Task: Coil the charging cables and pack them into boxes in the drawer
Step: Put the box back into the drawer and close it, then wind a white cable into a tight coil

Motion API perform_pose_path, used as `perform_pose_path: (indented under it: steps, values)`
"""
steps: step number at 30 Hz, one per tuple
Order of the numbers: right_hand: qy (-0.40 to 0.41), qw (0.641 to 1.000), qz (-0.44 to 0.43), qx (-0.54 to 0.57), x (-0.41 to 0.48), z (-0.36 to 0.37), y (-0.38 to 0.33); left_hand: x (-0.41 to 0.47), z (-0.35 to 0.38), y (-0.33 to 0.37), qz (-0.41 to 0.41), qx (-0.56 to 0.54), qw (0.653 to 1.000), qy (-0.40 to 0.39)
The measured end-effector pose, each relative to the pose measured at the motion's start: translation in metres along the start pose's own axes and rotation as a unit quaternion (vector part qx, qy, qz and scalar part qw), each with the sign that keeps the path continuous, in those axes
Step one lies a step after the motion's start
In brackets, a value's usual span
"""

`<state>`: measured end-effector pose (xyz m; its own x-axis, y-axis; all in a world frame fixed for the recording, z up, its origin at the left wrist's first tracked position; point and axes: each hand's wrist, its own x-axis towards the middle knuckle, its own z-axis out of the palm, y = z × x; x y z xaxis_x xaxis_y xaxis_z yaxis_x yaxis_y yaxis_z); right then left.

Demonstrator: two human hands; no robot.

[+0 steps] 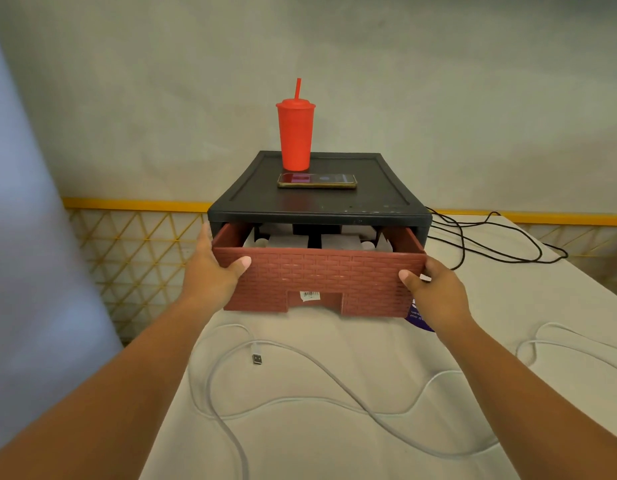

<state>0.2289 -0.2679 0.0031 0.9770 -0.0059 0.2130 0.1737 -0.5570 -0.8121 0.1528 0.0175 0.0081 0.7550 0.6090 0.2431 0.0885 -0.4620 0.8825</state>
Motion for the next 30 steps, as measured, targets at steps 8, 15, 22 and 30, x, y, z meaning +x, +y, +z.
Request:
perform_pose_path:
  steps: [8,15,22,30]
  values:
    - [-0.066,0.992,-0.068,-0.080,-0.103,0.026,0.042,-0.085,-0.010,-0.028,-0.081,0.023,0.996,0.005]
    - [-0.054,0.953,-0.182,-0.238,-0.141,0.032,0.059,-0.180,-0.021,-0.041,-0.092,0.098,0.990,-0.045]
    - [-0.016,0.952,-0.190,-0.239,-0.141,0.026,0.064,-0.215,-0.021,-0.038,-0.039,0.226,0.970,-0.081]
    - [0.072,0.995,-0.062,0.012,-0.136,-0.008,0.074,-0.226,-0.023,-0.038,-0.028,0.029,0.999,0.032]
